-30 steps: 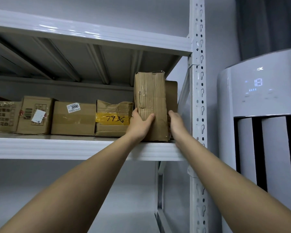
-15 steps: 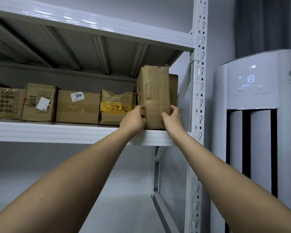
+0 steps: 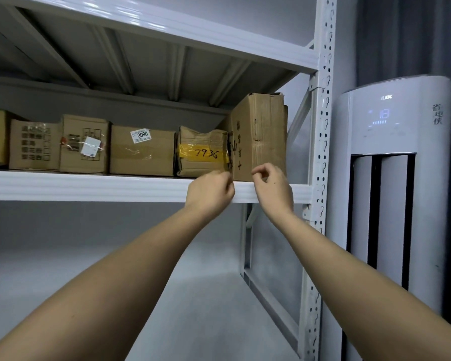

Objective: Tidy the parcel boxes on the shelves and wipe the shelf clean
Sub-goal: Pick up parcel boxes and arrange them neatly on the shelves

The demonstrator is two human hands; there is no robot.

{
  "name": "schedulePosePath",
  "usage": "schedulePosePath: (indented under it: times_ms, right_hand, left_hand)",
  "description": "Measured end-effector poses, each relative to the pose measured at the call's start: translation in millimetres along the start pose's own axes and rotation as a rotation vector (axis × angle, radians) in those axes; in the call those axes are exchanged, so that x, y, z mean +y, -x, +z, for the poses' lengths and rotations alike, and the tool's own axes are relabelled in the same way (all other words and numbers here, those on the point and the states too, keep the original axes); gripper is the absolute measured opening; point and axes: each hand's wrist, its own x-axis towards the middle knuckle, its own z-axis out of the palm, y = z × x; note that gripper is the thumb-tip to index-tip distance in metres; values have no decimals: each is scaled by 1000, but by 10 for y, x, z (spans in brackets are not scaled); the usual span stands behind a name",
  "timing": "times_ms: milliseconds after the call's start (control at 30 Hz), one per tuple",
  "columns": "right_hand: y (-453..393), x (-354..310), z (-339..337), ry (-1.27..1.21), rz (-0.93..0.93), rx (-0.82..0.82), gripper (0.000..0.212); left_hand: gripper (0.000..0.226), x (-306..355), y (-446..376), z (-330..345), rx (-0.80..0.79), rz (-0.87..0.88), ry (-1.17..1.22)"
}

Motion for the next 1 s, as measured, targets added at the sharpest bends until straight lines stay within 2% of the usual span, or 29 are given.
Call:
schedulePosePath:
  times_ms: [133,433,667,1000]
  right_hand:
    - [205,-139,67,22,29,-92,18]
    - [632,-214,226,202,-70,-239,17]
    - [948,-156,461,212,-94,-317,16]
    - [1332,-430,855,171,-147,-452,19]
  left_hand:
    - [26,-154,176,-74,-139,-10,-142]
    - [26,-368,579,-189,-202,-110,-243]
    - [25,-480,857,-189,-258,-226,-287]
    - [23,-837,1381,-365,-322,-372,-415]
